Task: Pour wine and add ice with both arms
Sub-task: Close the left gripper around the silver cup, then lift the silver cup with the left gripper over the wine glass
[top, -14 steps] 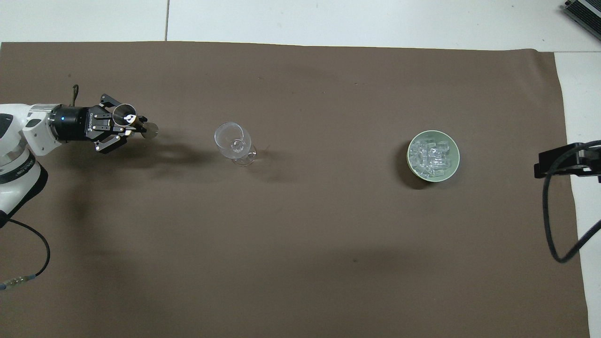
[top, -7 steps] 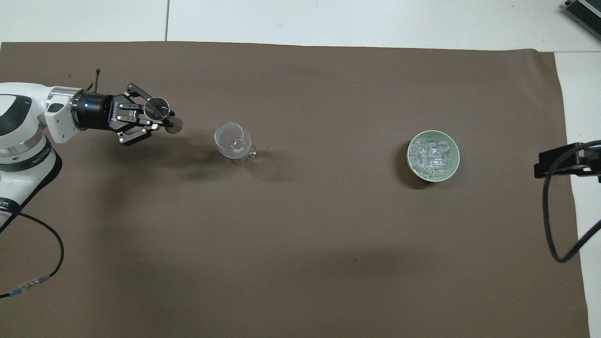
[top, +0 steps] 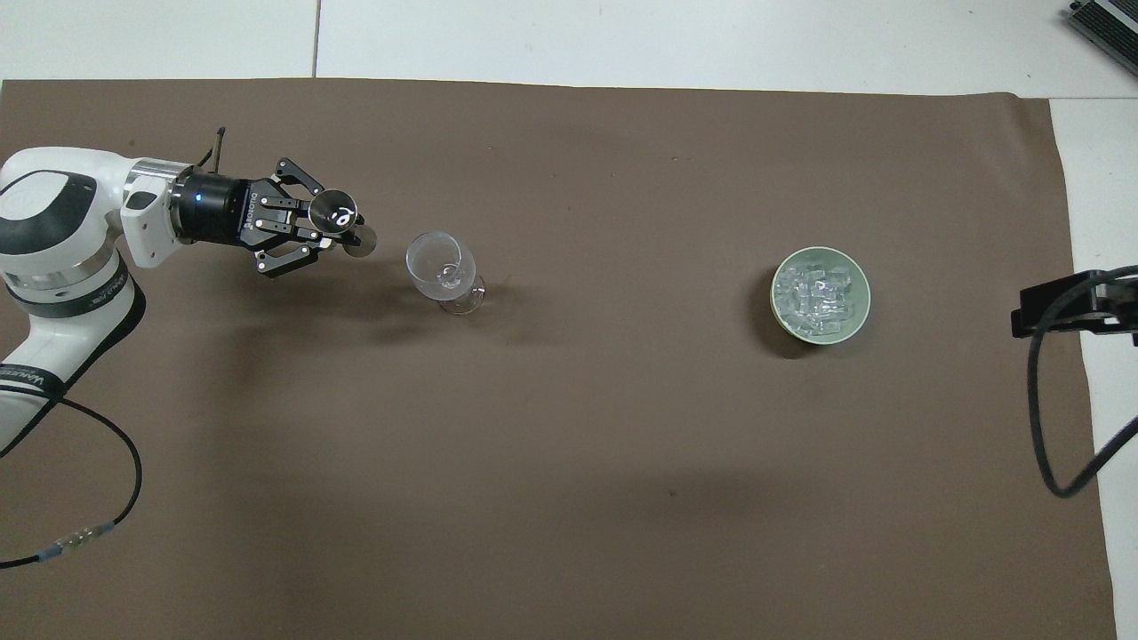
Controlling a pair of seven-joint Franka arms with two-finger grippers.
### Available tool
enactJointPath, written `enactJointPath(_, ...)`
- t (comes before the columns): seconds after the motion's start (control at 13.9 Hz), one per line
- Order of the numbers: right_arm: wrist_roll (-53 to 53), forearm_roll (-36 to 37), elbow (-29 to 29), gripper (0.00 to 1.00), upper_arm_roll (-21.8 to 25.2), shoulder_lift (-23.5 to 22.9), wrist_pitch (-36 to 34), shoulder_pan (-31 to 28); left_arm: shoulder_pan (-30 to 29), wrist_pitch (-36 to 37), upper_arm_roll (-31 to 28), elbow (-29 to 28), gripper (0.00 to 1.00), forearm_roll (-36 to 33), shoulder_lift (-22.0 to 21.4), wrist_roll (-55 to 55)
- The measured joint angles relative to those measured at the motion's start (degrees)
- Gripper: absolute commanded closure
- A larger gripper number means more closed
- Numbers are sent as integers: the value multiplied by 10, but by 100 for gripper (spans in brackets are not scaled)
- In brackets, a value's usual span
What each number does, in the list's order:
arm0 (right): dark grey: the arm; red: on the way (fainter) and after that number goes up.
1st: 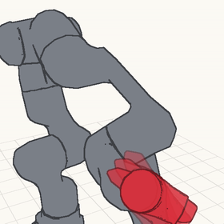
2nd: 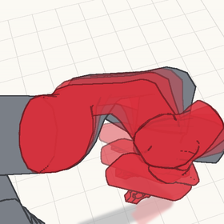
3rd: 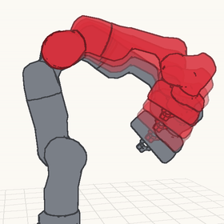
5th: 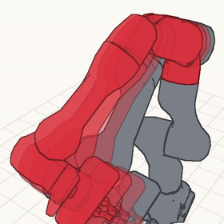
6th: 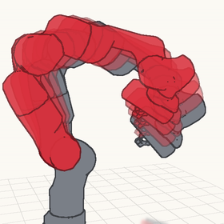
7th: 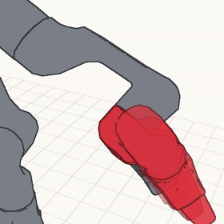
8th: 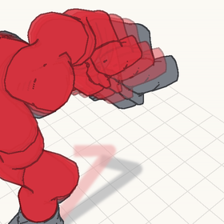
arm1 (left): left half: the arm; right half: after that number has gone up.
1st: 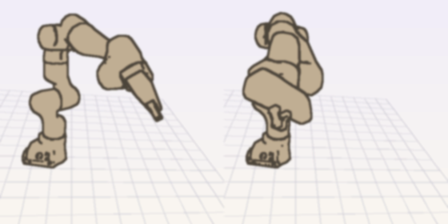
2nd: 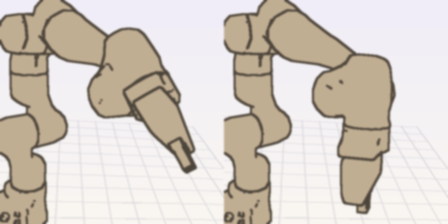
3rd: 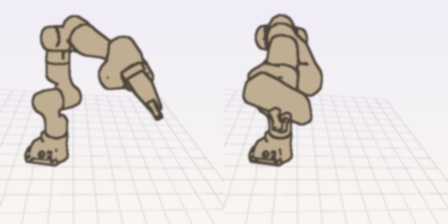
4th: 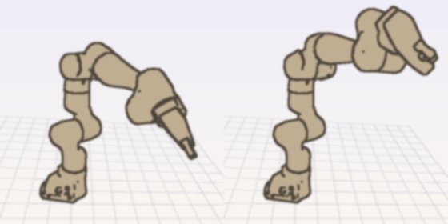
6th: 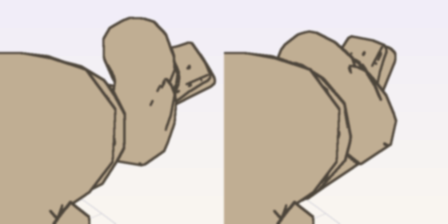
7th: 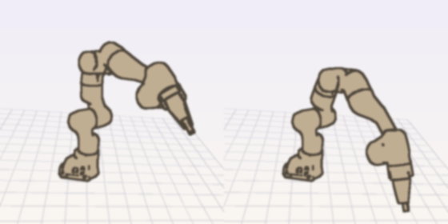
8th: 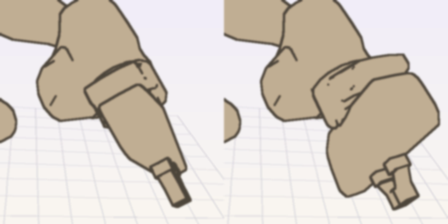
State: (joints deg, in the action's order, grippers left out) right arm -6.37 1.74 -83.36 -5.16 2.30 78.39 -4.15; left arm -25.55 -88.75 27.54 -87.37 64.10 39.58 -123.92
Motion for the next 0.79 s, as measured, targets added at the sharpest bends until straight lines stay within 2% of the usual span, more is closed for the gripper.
enactJointPath(0.5,0,0,0,0,0,0,0,0,1,0,0,-5,100,0,-2,0)
enactJointPath(0.79,0,0,0,0,0,0,0,0,-2,0,0,-34,100,0,-40,0)
